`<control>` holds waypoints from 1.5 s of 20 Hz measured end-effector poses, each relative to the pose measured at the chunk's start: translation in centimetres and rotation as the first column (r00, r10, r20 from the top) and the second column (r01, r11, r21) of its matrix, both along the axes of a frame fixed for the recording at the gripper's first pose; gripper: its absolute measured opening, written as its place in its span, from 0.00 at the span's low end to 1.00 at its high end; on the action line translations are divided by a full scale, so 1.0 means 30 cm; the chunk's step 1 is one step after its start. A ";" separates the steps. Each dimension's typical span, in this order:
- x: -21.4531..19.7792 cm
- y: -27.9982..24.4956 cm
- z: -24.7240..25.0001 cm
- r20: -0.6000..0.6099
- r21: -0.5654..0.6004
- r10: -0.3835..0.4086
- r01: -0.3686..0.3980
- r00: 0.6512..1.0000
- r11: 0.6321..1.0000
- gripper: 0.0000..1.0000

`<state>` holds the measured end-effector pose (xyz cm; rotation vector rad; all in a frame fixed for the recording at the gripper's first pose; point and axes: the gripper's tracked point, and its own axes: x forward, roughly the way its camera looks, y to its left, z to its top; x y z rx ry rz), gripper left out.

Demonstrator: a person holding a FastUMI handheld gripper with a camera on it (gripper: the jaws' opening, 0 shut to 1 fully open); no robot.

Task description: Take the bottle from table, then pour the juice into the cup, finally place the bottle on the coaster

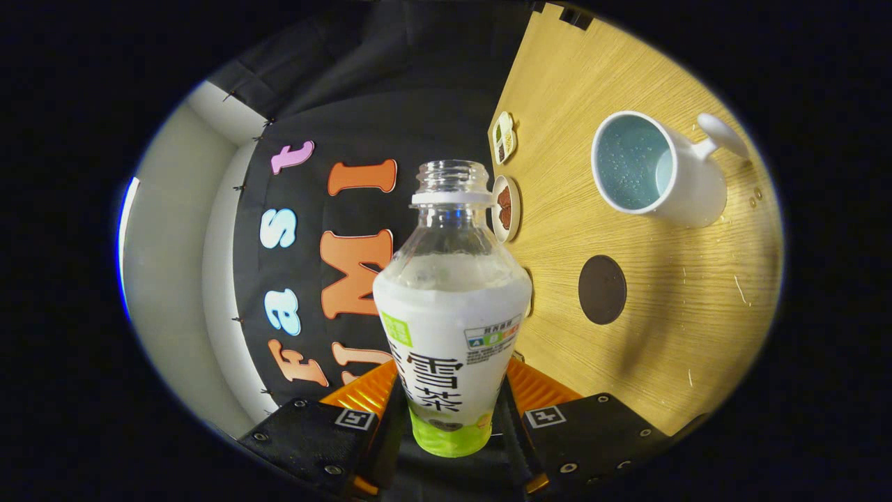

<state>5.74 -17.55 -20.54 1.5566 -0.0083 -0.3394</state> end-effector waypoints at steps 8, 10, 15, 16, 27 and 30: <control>0.021 0.009 -0.003 0.013 0.058 0.005 -0.006 1.000 0.998 0.64; 0.025 0.011 -0.007 0.008 0.062 0.008 -0.008 1.000 0.998 0.64; 0.021 0.004 -0.001 0.012 0.081 0.002 -0.002 1.000 0.997 0.64; 0.026 0.002 0.000 0.010 0.080 0.002 -0.003 1.000 0.997 0.63; 0.012 -0.015 0.023 0.028 0.127 -0.009 0.005 1.000 0.992 0.63; 0.014 -0.020 0.025 0.025 0.130 -0.009 0.005 1.000 0.992 0.63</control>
